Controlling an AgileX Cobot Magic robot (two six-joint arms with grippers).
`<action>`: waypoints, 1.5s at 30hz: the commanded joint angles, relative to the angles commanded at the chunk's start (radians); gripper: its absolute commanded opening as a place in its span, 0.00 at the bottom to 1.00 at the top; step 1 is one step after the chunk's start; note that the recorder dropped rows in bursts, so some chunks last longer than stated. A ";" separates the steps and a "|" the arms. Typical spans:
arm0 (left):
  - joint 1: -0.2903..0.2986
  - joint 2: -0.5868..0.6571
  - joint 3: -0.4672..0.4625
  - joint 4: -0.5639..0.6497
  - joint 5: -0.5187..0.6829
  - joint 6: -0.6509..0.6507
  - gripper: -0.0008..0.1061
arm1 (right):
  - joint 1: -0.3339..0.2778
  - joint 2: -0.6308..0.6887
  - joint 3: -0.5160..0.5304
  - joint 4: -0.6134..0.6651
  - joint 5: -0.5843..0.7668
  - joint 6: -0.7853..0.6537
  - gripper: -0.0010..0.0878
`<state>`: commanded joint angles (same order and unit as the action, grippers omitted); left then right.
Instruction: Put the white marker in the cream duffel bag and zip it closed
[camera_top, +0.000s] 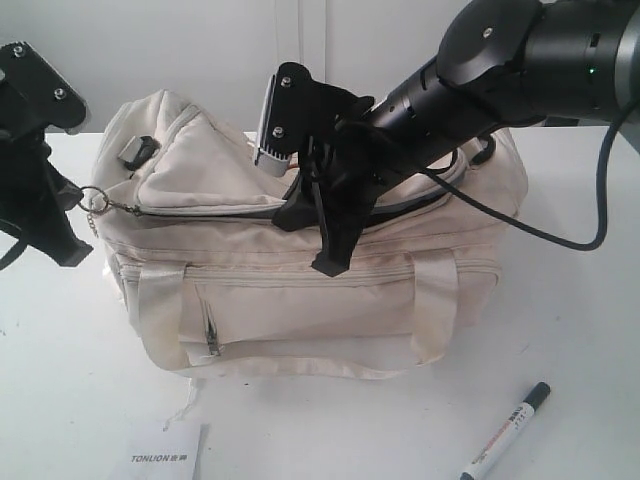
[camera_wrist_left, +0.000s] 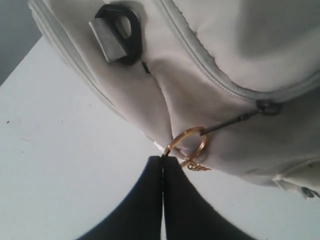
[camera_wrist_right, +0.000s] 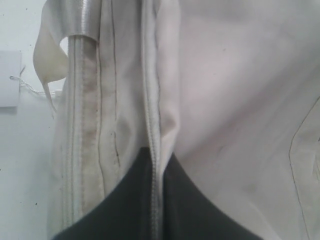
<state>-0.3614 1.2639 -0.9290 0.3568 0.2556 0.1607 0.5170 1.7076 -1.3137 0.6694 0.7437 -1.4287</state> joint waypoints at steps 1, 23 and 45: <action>0.000 0.001 -0.008 0.024 -0.002 0.000 0.01 | 0.000 0.000 0.000 0.000 0.000 0.000 0.01; 0.000 0.180 -0.157 0.123 0.000 0.000 0.01 | 0.000 0.000 0.000 -0.014 0.000 0.000 0.01; 0.000 0.014 -0.171 0.053 0.140 -0.095 0.63 | 0.000 0.000 0.000 -0.014 -0.112 0.081 0.01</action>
<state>-0.3614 1.2777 -1.1004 0.4099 0.3961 0.0652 0.5170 1.7076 -1.3137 0.6549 0.6318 -1.3475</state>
